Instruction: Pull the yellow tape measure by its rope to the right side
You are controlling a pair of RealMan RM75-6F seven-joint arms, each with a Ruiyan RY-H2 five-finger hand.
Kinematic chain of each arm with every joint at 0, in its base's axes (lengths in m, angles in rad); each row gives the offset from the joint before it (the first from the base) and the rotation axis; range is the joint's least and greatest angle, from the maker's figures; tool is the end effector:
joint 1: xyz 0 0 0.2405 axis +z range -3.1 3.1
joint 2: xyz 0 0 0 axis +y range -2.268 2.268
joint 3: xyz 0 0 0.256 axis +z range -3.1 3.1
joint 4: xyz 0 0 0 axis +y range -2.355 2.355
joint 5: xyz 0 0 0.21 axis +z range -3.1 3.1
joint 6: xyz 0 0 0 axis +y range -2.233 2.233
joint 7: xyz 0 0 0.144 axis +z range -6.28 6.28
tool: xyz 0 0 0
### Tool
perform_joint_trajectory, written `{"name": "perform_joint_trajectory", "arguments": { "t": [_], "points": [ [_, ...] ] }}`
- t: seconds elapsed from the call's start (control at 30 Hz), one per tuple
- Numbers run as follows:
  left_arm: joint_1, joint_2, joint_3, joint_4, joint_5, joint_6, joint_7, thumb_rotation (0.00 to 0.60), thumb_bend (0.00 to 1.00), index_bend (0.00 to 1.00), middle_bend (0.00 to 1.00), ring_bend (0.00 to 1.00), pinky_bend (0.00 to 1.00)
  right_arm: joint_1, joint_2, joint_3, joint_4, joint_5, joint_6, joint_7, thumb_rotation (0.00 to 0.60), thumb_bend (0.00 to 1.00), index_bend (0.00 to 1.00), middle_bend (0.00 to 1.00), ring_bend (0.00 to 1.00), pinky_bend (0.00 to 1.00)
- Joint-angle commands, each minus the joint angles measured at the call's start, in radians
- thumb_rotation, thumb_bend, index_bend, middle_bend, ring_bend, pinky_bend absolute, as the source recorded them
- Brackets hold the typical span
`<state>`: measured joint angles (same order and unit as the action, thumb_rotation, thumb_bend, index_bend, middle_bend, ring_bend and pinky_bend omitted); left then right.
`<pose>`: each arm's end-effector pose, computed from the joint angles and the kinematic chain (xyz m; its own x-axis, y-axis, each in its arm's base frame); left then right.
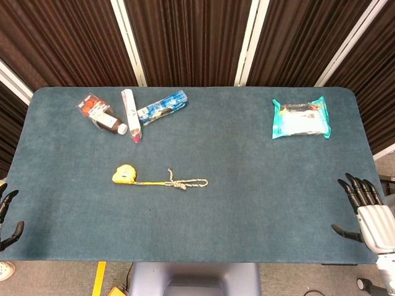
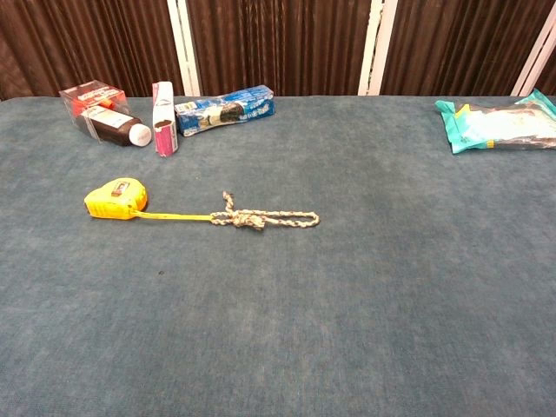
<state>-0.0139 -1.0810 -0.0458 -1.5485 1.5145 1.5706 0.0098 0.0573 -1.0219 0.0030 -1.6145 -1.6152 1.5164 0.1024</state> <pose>-0.3305 0.1578 0.1878 0.4973 -0.0519 0.8660 0.8674 0.0456 -0.4954 -0.3092 -0.1623 0.1807 0.3961 -0.0330 0.9176 -0.9154 -0.0916 0.3919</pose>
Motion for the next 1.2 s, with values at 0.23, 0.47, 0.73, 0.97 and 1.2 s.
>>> {"name": "perform_joint_trajectory", "arguments": {
  "t": [0.23, 0.47, 0.73, 0.97, 1.2],
  "points": [
    [0.004, 0.005, 0.004, -0.015, 0.007, 0.009, 0.007, 0.6, 0.4, 0.12, 0.0, 0.0, 0.16, 0.001, -0.005, -0.006, -0.006, -0.01, -0.005, -0.017, 0.6, 0.14, 0.15, 0.07, 0.0, 0.0],
    [0.005, 0.004, 0.006, -0.019, 0.012, 0.012, 0.008, 0.6, 0.4, 0.12, 0.0, 0.0, 0.16, -0.002, -0.003, -0.008, -0.003, -0.007, -0.005, -0.011, 0.6, 0.14, 0.15, 0.07, 0.0, 0.0],
    [0.01, 0.005, 0.007, -0.027, 0.009, 0.019, 0.019, 0.6, 0.4, 0.12, 0.0, 0.0, 0.16, 0.016, -0.011, -0.009, 0.012, -0.021, -0.024, 0.031, 0.6, 0.14, 0.17, 0.07, 0.0, 0.0],
    [0.015, 0.013, 0.007, -0.035, 0.009, 0.027, 0.016, 0.6, 0.4, 0.12, 0.0, 0.0, 0.16, 0.116, -0.044, 0.011, 0.013, -0.042, -0.144, 0.067, 0.6, 0.14, 0.23, 0.07, 0.0, 0.0],
    [0.019, 0.01, 0.002, -0.035, 0.003, 0.033, 0.016, 0.6, 0.4, 0.12, 0.0, 0.0, 0.16, 0.29, -0.103, 0.073, -0.035, 0.022, -0.384, -0.025, 0.6, 0.14, 0.25, 0.07, 0.0, 0.0]
  ]
}}
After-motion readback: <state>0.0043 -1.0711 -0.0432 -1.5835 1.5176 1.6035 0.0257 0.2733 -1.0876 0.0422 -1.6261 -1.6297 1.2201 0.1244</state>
